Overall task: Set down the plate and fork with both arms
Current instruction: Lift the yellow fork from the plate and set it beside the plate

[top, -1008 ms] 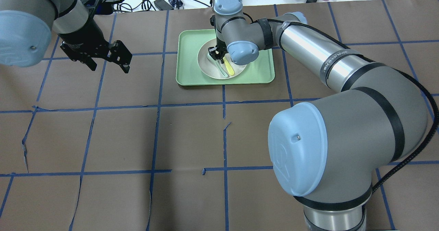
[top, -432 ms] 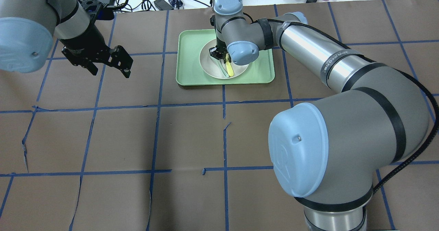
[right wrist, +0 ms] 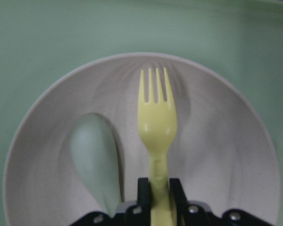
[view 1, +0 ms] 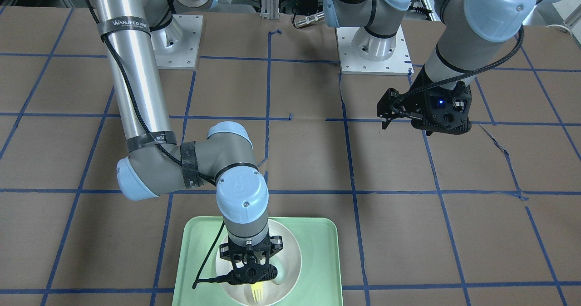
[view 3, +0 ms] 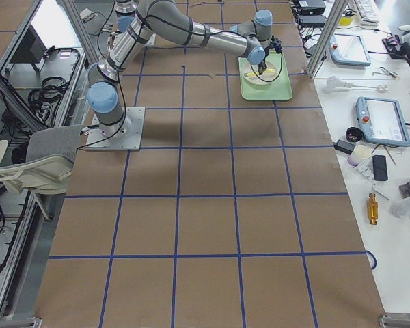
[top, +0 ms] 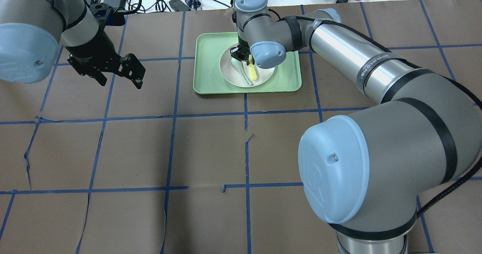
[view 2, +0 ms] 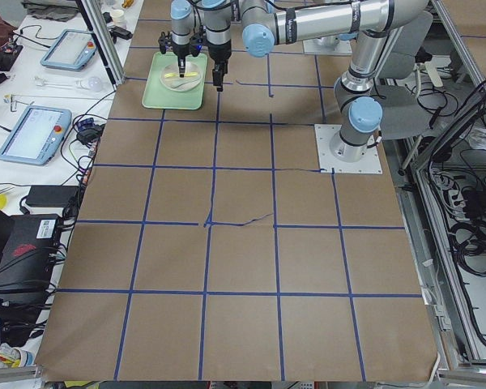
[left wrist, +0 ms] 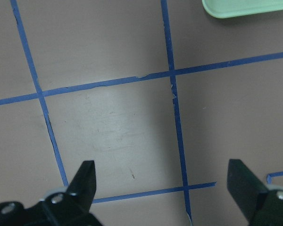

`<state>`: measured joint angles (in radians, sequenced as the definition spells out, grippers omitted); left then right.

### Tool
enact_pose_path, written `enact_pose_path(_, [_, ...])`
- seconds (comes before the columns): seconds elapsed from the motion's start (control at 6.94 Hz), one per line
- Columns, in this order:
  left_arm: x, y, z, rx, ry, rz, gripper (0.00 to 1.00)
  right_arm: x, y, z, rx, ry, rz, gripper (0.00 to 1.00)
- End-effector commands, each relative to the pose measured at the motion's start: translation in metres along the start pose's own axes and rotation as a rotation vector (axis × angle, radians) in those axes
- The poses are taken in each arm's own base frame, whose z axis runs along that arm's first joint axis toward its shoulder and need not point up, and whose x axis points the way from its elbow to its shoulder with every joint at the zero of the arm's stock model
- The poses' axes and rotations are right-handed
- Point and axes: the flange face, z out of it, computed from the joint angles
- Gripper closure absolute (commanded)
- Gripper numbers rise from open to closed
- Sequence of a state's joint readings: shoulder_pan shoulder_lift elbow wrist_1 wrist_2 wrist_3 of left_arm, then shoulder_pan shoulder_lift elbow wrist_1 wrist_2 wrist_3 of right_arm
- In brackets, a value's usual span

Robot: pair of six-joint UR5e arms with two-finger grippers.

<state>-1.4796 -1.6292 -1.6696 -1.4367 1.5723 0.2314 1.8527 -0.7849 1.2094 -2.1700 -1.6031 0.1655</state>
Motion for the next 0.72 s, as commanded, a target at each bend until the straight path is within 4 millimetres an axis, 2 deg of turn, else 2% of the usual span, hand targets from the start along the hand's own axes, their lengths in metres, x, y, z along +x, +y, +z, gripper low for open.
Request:
enact_pose_path(0.0, [0.0, 0.002, 0.0, -0.004, -0.002, 0.001, 0.0, 0.047, -0.007, -0.027, 0.027, 0.059, 0.098, 0.9])
enact_pose_path(0.14, [0.0, 0.002, -0.001, -0.003, -0.001, 0.001, 0.0, 0.104, -0.008, -0.011, -0.014, 0.045, 0.142, 0.89])
enact_pose_path(0.29, [0.0, 0.002, -0.001, -0.002, -0.001, 0.001, 0.0, 0.122, -0.005, -0.003, -0.035, 0.02, 0.162, 0.9])
enact_pose_path(0.58, [0.0, 0.002, 0.001, -0.005, 0.0, 0.001, 0.0, 0.122, -0.002, 0.02, -0.063, 0.023, 0.24, 0.87])
